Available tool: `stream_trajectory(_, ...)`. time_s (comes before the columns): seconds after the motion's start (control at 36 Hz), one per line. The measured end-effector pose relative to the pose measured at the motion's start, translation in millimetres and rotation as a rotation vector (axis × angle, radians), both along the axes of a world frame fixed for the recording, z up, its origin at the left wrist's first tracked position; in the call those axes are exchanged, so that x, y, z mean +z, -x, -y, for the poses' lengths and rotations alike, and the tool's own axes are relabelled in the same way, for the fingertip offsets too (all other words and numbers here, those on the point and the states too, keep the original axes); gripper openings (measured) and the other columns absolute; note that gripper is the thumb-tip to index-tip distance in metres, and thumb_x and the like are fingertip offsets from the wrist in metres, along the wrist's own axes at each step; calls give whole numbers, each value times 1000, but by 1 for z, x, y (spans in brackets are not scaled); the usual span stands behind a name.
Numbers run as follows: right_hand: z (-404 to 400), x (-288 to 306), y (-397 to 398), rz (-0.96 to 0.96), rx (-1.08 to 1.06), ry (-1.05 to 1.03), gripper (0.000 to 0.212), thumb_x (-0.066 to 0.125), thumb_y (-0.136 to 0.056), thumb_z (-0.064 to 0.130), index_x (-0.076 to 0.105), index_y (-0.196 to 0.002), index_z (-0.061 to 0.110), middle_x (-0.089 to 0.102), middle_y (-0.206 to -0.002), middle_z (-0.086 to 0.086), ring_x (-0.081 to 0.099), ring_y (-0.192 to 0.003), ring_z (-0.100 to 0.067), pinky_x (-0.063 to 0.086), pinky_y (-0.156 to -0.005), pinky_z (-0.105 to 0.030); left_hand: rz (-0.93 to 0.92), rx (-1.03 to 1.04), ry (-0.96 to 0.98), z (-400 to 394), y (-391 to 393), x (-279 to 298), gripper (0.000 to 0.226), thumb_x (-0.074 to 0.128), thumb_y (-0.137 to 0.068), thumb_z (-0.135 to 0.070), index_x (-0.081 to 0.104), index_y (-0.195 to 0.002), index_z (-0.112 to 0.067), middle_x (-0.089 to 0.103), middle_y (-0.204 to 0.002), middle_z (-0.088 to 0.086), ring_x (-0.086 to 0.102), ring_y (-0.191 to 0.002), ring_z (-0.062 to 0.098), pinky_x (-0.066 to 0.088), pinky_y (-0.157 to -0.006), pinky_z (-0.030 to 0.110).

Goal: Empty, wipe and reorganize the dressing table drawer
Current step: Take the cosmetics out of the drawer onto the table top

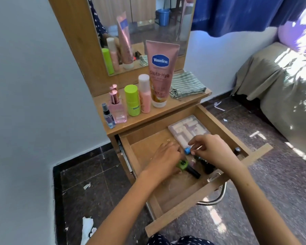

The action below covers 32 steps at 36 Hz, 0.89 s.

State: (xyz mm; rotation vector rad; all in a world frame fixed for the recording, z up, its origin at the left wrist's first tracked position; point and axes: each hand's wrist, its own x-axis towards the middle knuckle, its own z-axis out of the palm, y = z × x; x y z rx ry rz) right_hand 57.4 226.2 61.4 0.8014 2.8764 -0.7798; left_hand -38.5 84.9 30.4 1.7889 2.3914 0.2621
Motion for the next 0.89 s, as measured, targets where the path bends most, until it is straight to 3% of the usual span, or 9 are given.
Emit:
stream_trajectory(0.11, -1, -4, -4, 25, -12, -12, 23, 70, -82, 21, 65, -101, 32, 65, -78, 22, 62, -79, 0, 52, -72, -27, -88, -59, 62, -14, -1, 5, 36, 71, -80, -25, 65, -115, -17, 56, -113, 5, 45, -111, 23, 31, -94, 36)
stream_trajectory(0.22, -1, -7, -5, -7, -27, -14, 23, 67, -82, 18, 64, -100, 33, 68, -79, 22, 62, -78, 1, 54, -76, -32, -146, -91, 138, -22, 0, 7, 28, 68, -82, -21, 64, -109, -13, 62, -108, 8, 52, -107, 25, 31, -90, 34)
stream_trajectory(0.33, -3, -11, -6, -130, -74, -5, 19, 67, -85, 23, 67, -102, 29, 69, -84, 19, 64, -81, -1, 55, -79, -35, -104, -12, 87, -14, 4, 9, 29, 69, -82, -26, 64, -108, -17, 61, -110, 2, 50, -109, 19, 28, -94, 33)
stream_trajectory(0.44, 4, -7, -8, -448, -164, 97, 21, 58, -92, 43, 69, -93, 25, 71, -79, 9, 66, -75, -4, 56, -72, -38, -25, 217, -97, 11, 11, 18, 33, 65, -84, -37, 57, -115, -28, 57, -117, -12, 46, -111, 8, 27, -88, 24)
stream_trajectory(0.53, 20, 2, -4, -594, -157, 275, 30, 51, -92, 49, 68, -88, 24, 72, -79, 5, 68, -73, -8, 57, -69, -40, 57, 469, -367, 32, 10, 21, 42, 65, -81, -45, 56, -119, -30, 57, -117, -15, 48, -110, 5, 25, -85, 21)
stream_trajectory(0.61, 43, 9, 12, -614, -66, 420, 28, 59, -86, 44, 68, -97, 20, 71, -83, 6, 67, -75, -5, 55, -65, -22, 129, 638, -614, 42, 10, 18, 45, 62, -82, -49, 62, -118, -23, 62, -113, -10, 54, -107, 8, 38, -89, 29)
stream_trajectory(0.67, 56, 12, 27, -607, 14, 478, 31, 65, -83, 41, 68, -104, 19, 71, -93, 10, 67, -82, 0, 53, -70, -15, 220, 688, -739, 45, 10, 19, 45, 60, -85, -46, 63, -120, -18, 64, -115, -7, 56, -109, 10, 44, -93, 38)
stream_trajectory(0.75, 68, 16, 49, -604, 110, 500, 27, 69, -84, 33, 66, -110, 24, 70, -101, 12, 66, -88, 3, 52, -76, -13, 388, 704, -924, 47, 11, 23, 36, 61, -88, -32, 62, -121, -19, 64, -116, -9, 58, -110, 9, 49, -92, 43)
stream_trajectory(0.89, 73, 21, 74, -645, 158, 540, 23, 69, -87, 25, 67, -110, 25, 72, -100, 13, 68, -90, -1, 54, -73, -19, 450, 701, -1095, 52, 19, 27, 24, 51, -97, -30, 60, -120, -33, 65, -110, -19, 61, -104, 2, 52, -88, 39)
